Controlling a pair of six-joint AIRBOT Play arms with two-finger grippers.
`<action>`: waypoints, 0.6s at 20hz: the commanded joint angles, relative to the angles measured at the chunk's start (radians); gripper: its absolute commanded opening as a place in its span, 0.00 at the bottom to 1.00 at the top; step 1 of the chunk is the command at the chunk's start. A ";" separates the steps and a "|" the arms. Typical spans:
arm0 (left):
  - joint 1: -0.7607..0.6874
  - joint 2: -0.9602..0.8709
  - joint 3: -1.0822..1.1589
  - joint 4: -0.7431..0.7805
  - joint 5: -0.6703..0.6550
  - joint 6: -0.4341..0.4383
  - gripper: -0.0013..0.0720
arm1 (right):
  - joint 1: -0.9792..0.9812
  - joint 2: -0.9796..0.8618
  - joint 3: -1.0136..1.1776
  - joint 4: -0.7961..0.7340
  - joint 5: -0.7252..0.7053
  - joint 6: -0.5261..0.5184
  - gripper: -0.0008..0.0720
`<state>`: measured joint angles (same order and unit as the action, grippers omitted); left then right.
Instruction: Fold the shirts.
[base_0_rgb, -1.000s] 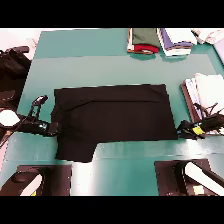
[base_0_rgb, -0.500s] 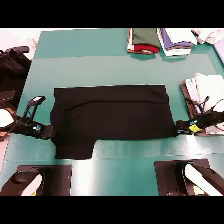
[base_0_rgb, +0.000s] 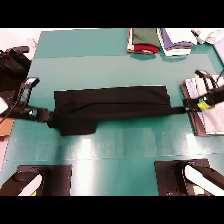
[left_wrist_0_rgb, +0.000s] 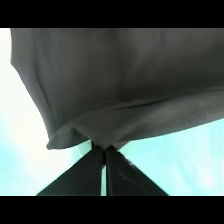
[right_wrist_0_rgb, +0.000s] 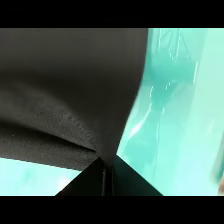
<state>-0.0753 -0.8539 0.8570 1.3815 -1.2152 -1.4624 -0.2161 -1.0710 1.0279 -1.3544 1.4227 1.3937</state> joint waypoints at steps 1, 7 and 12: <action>0.001 -0.228 0.133 0.015 0.171 0.024 0.04 | 0.056 -0.208 0.195 0.002 -0.057 0.056 0.03; 0.001 -0.550 0.373 0.014 0.249 0.024 0.05 | 0.070 -0.491 0.463 0.126 -0.061 0.065 0.03; 0.001 -0.581 0.429 0.015 0.245 0.011 0.77 | 0.056 -0.603 0.600 0.180 -0.052 0.047 0.54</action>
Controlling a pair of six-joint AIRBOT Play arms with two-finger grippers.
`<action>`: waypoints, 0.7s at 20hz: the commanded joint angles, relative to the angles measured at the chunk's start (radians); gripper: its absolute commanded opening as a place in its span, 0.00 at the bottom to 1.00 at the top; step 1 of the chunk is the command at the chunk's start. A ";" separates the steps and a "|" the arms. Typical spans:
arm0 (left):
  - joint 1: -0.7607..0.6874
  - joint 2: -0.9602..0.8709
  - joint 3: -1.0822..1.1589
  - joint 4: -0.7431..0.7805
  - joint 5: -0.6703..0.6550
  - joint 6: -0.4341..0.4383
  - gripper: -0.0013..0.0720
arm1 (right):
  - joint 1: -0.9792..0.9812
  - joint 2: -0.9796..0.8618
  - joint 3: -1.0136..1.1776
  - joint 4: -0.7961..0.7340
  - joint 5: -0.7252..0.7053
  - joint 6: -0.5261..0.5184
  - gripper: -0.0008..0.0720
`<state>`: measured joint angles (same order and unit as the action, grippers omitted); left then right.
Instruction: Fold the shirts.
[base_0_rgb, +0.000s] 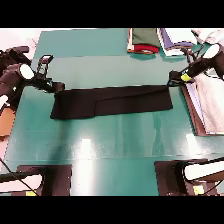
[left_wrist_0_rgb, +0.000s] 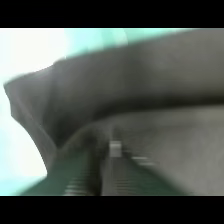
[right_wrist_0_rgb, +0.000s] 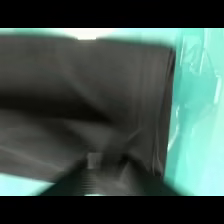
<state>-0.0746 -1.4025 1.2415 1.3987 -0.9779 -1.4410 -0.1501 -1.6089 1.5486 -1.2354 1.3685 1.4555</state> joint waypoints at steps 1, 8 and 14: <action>0.000 -0.032 0.069 -0.003 -0.023 -0.010 0.68 | -0.027 -0.069 0.093 0.111 0.007 -0.049 0.55; -0.023 -0.036 0.125 -0.151 -0.080 0.002 0.04 | -0.241 -0.056 -0.117 0.174 0.067 -0.116 0.78; -0.191 -0.085 0.126 -0.211 0.027 -0.044 0.04 | -0.206 -0.132 -0.266 0.338 -0.036 -0.196 0.76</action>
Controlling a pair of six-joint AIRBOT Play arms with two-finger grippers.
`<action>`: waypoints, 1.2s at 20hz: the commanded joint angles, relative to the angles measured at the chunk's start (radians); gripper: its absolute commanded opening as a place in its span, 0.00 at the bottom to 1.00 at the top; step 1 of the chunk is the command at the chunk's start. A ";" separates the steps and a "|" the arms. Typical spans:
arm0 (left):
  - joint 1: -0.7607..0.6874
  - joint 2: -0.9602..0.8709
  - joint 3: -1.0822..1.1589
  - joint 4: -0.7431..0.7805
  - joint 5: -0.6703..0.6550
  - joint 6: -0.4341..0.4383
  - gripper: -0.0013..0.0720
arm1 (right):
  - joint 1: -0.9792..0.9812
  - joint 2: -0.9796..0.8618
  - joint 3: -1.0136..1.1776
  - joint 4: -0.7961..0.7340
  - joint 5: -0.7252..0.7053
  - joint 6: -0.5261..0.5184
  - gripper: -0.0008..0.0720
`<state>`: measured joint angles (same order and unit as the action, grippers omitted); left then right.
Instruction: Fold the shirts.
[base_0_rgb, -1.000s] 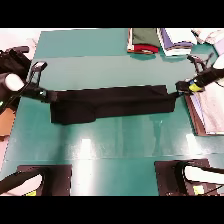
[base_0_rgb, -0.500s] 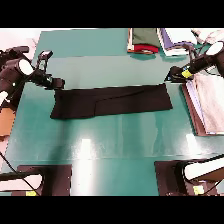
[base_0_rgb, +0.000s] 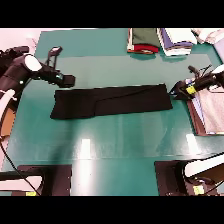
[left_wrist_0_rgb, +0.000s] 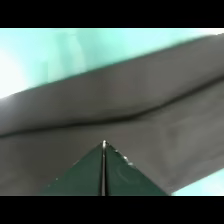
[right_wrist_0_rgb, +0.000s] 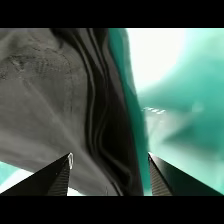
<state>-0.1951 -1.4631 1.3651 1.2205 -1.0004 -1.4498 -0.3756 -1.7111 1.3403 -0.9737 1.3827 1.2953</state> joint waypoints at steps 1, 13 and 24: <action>-0.101 -0.042 0.002 -0.034 0.066 -0.046 0.04 | 0.043 -0.039 -0.056 0.092 -0.066 -0.056 0.65; -0.310 -0.371 0.199 -0.130 0.168 -0.081 0.04 | 0.294 0.192 0.388 0.093 0.024 0.026 0.03; -0.248 -0.398 0.328 -0.111 0.050 -0.088 0.04 | 0.567 0.203 0.622 0.093 0.019 0.110 0.03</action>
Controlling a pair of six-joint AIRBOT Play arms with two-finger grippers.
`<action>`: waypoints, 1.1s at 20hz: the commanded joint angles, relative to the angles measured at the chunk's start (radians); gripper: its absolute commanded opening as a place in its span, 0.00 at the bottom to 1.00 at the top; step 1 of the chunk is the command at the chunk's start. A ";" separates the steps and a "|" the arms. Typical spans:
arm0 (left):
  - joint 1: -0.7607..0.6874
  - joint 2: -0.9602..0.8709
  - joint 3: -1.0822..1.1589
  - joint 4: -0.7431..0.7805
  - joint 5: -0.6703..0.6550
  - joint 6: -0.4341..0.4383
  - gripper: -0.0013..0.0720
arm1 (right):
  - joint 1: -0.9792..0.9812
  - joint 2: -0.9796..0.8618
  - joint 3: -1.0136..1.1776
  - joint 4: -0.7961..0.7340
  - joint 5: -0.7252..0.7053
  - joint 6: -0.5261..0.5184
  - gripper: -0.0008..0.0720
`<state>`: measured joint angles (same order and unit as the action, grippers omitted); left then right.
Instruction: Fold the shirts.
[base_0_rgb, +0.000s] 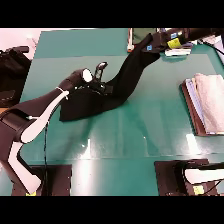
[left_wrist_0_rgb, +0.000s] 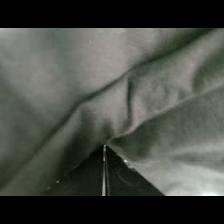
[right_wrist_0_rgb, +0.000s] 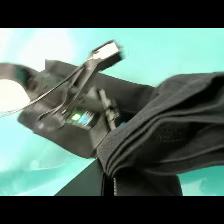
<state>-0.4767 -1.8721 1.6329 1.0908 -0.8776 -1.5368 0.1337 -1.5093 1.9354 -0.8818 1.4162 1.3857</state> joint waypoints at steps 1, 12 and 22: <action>0.061 0.040 0.077 0.047 -0.094 -0.002 0.04 | 0.077 0.000 0.027 0.001 -0.025 0.020 0.03; 0.504 0.599 0.091 0.361 -0.239 -0.002 0.04 | 0.562 -0.336 0.035 0.448 -0.549 -0.186 0.35; 0.392 0.621 0.081 0.365 -0.254 0.019 0.04 | 0.308 -0.218 -0.215 0.000 -0.349 -0.030 0.44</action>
<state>-0.0326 -1.2495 1.7172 1.4506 -1.1355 -1.5269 0.5591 -1.7939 1.8530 -0.6807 0.9829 1.2613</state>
